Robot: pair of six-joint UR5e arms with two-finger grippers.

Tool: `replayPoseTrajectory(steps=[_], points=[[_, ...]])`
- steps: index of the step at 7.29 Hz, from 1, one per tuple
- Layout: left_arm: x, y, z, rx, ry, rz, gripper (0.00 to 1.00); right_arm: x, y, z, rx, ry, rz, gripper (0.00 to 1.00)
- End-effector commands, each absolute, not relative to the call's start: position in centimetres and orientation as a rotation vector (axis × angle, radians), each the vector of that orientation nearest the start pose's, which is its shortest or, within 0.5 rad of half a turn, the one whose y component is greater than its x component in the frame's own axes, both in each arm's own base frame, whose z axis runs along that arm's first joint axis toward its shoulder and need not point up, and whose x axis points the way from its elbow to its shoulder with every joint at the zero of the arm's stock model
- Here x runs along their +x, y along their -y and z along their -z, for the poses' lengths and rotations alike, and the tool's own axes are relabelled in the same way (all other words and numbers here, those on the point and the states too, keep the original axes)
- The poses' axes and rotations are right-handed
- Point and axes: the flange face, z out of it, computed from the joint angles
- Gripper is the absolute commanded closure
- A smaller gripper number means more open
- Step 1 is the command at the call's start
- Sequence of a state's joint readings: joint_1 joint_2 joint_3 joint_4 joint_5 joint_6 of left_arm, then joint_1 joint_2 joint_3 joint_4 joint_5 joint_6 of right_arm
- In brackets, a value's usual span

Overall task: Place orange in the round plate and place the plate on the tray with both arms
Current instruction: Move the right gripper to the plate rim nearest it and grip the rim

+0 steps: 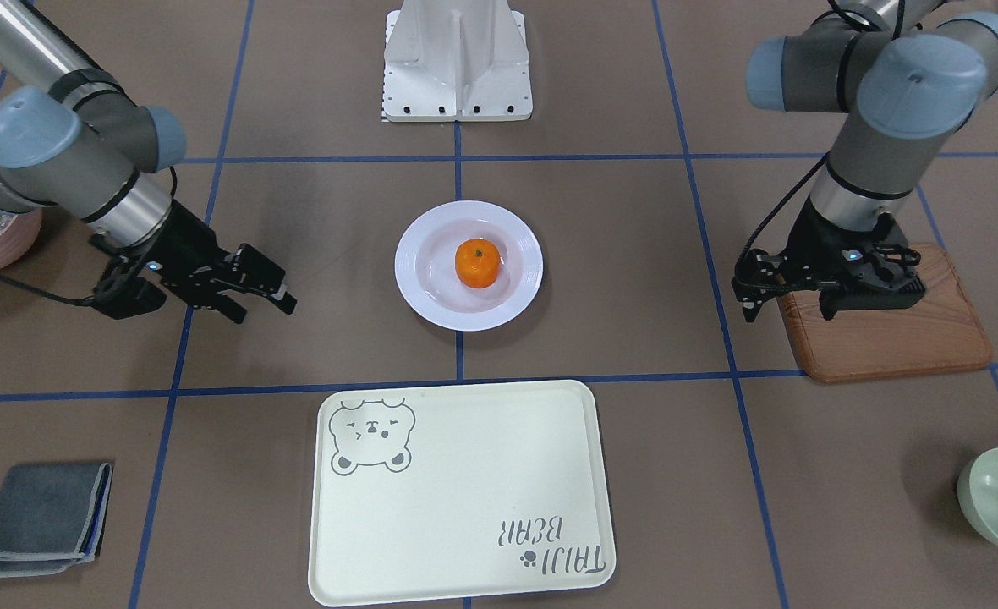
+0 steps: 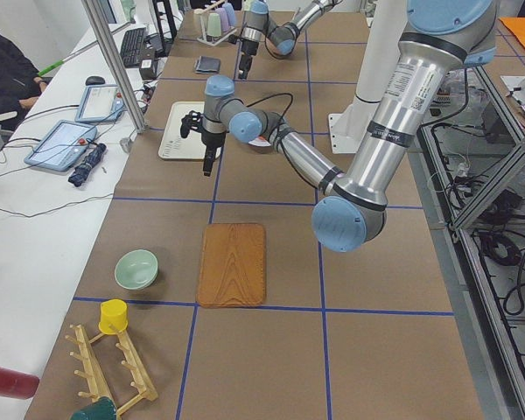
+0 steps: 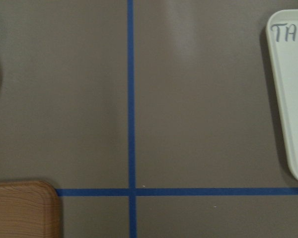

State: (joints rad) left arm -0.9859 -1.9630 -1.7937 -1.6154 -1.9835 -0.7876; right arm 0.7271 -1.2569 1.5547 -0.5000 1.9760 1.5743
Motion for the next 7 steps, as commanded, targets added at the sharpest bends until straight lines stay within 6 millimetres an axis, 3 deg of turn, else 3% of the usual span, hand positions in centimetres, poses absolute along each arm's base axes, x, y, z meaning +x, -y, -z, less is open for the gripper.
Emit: replayPoseTrajectory(steps=[1, 2, 3, 4, 7], points=[[24.0, 57.4, -36.0, 0.257, -0.688, 0.04, 0.01, -46.0, 42.8, -35.0, 0.117, 1.532, -0.409, 0.0], [22.9, 57.8, -36.5, 0.26, -0.685, 0.015, 0.02, -47.6, 41.7, -33.6, 0.112, 1.571, -0.439, 0.0], [22.3, 57.8, -37.2, 0.256, -0.677, 0.02, 0.01, -49.7, 39.6, -33.2, 0.134, 1.602, -0.461, 0.0], [22.3, 57.9, -37.4, 0.253, -0.676, 0.024, 0.02, -50.4, 38.8, -33.2, 0.142, 1.606, -0.471, 0.0], [22.3, 57.9, -37.5, 0.25, -0.674, 0.024, 0.01, -51.6, 38.4, -34.3, 0.132, 1.58, -0.471, 0.0]])
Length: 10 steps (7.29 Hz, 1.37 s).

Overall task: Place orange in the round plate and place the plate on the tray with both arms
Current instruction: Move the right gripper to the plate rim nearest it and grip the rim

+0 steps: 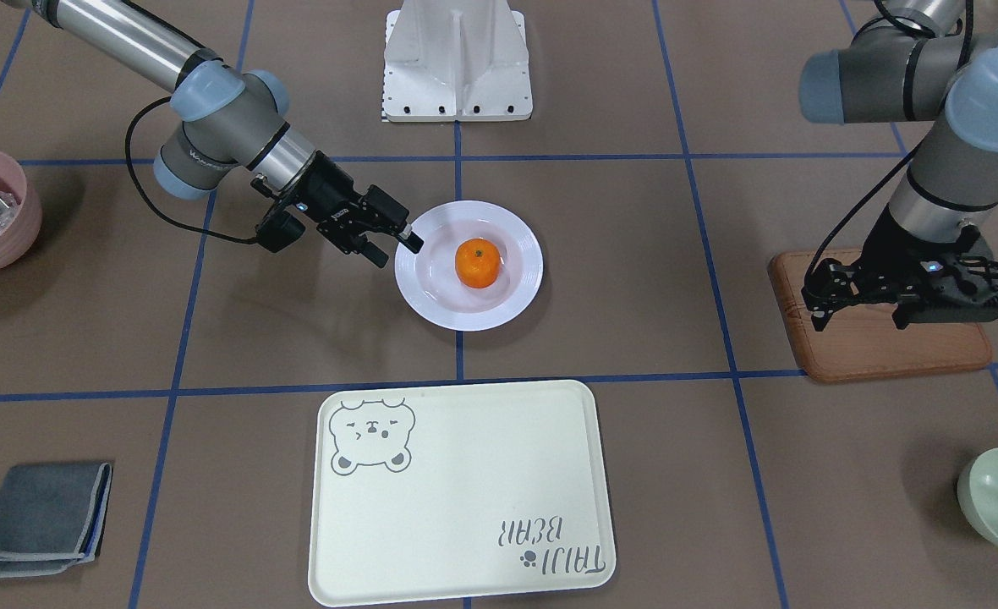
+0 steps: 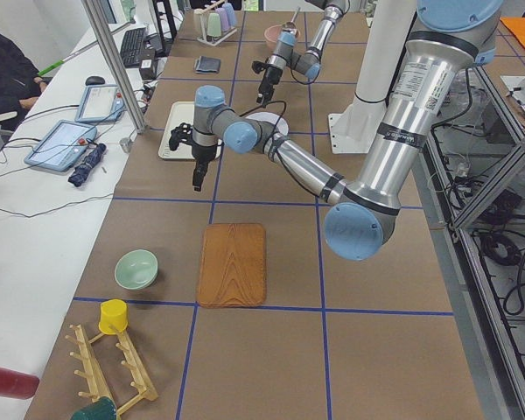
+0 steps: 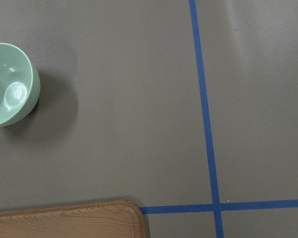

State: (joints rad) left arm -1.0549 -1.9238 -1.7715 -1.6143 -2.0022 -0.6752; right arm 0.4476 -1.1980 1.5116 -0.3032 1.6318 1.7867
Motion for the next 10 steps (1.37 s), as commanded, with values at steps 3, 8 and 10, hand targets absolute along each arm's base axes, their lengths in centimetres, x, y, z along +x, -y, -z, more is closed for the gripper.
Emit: replayPoseTrajectory(steps=[3, 8, 10], points=[[22.3, 57.9, -37.6, 0.247, -0.673, 0.027, 0.01, -52.9, 38.0, -35.0, 0.118, 1.56, -0.463, 0.0], [22.4, 58.0, -38.0, 0.242, -0.67, 0.026, 0.01, -55.8, 37.3, -33.5, 0.115, 1.568, -0.462, 0.0], [22.5, 58.1, -38.0, 0.24, -0.669, 0.028, 0.01, -56.0, 37.2, -33.2, 0.113, 1.571, -0.462, 0.0]])
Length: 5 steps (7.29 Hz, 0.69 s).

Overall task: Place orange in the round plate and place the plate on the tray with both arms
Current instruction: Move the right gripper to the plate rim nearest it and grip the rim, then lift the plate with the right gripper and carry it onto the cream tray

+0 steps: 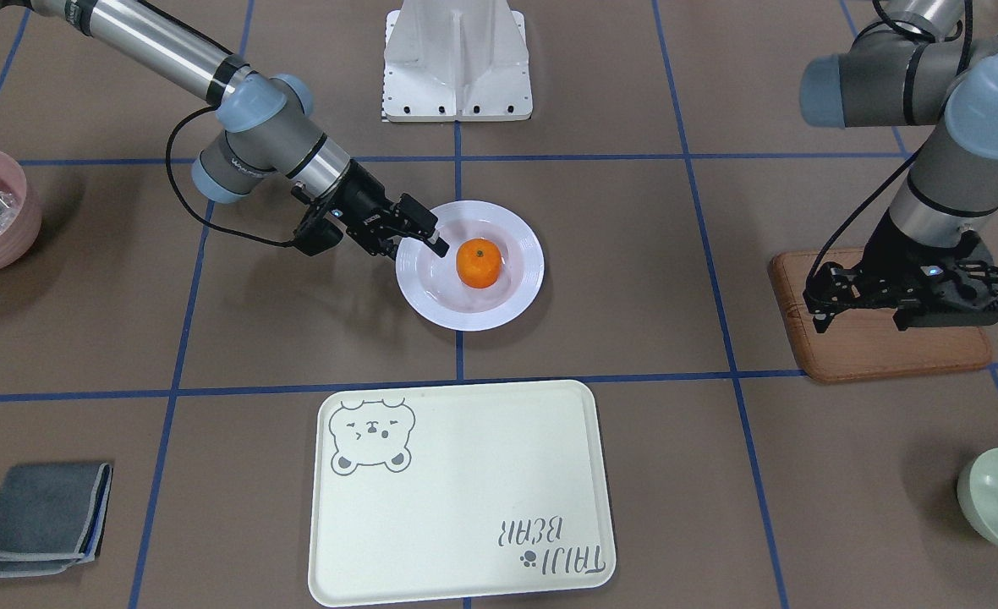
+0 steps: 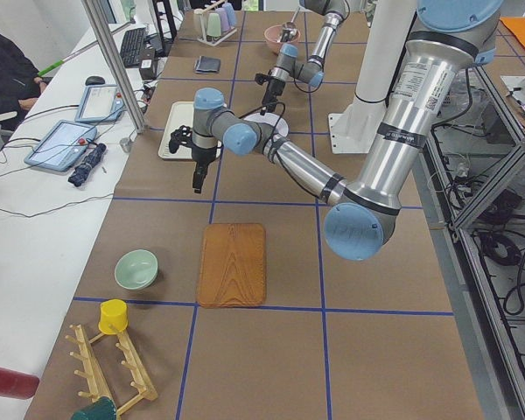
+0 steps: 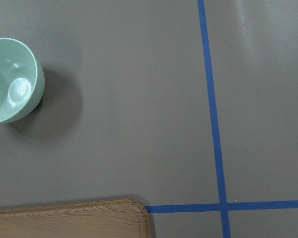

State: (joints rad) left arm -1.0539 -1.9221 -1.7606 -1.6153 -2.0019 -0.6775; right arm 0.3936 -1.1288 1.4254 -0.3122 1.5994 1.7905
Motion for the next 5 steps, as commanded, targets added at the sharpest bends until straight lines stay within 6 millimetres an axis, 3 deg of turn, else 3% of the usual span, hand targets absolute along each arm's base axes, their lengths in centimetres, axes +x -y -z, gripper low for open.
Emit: replayPoseTrajectory(steps=[1, 2, 3, 4, 5], points=[[22.6, 58.0, -38.0, 0.241, -0.67, 0.026, 0.01, -56.1, 37.2, -32.9, 0.102, 1.578, -0.47, 0.07], [22.6, 58.0, -38.0, 0.241, -0.67, 0.026, 0.02, -56.2, 37.1, -32.4, 0.082, 1.588, -0.489, 0.52], [22.6, 58.0, -38.1, 0.239, -0.669, 0.027, 0.01, -56.2, 37.0, -32.2, 0.083, 1.591, -0.487, 0.91], [22.6, 58.1, -38.1, 0.239, -0.669, 0.027, 0.01, -56.2, 37.1, -32.1, 0.086, 1.596, -0.489, 1.0], [22.5, 58.1, -38.0, 0.241, -0.67, 0.029, 0.01, -56.3, 37.2, -31.7, 0.091, 1.602, -0.492, 1.0]])
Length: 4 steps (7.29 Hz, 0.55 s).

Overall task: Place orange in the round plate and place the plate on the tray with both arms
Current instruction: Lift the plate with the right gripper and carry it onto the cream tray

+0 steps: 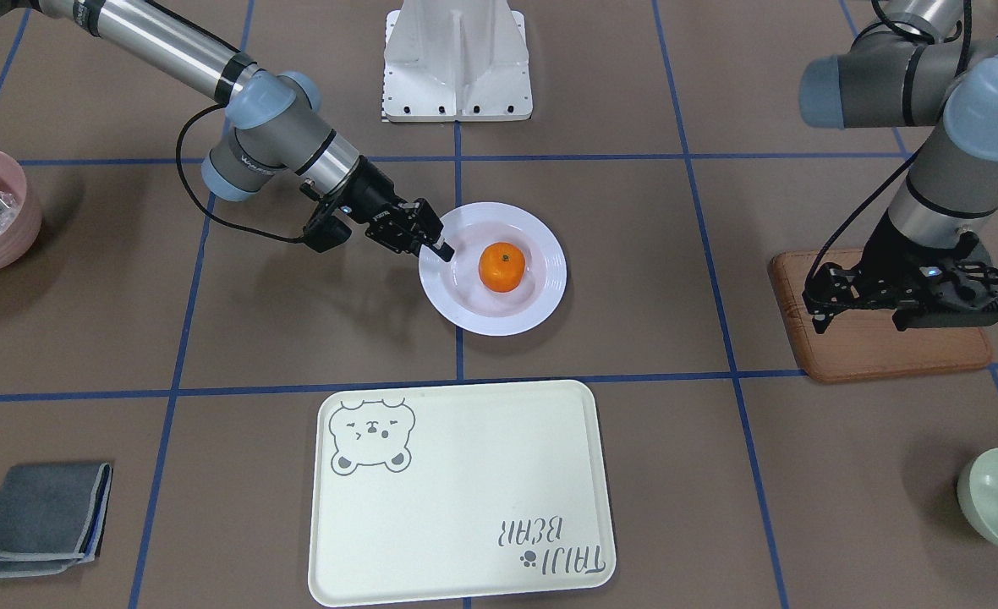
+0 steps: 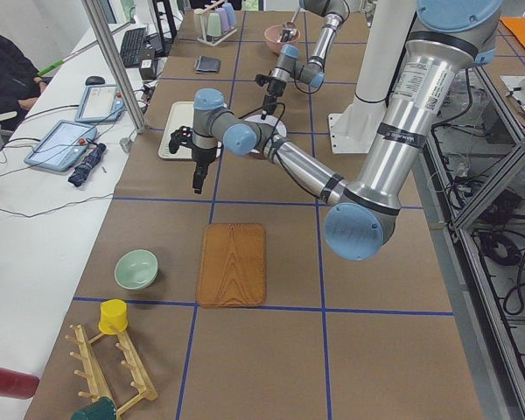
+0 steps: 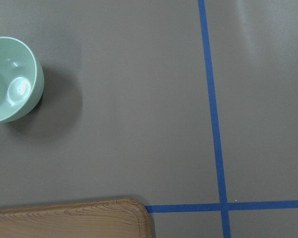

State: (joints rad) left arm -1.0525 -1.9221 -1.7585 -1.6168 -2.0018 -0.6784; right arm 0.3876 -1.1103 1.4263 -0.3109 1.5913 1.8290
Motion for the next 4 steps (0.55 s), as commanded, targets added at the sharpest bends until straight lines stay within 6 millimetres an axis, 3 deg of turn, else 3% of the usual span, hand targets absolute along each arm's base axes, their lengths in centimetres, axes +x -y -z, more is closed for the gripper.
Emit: replayPoseTrajectory(steps=[1, 3, 4], points=[[22.5, 58.1, -38.0, 0.239, -0.669, 0.03, 0.02, -56.1, 37.3, -31.4, 0.103, 1.613, -0.516, 1.0], [22.6, 58.0, -38.1, 0.236, -0.67, 0.034, 0.02, -56.0, 37.9, -28.0, 0.103, 1.683, -0.598, 1.0], [22.6, 58.1, -38.2, 0.234, -0.669, 0.035, 0.01, -55.8, 38.6, -27.4, 0.14, 1.694, -0.642, 1.0]])
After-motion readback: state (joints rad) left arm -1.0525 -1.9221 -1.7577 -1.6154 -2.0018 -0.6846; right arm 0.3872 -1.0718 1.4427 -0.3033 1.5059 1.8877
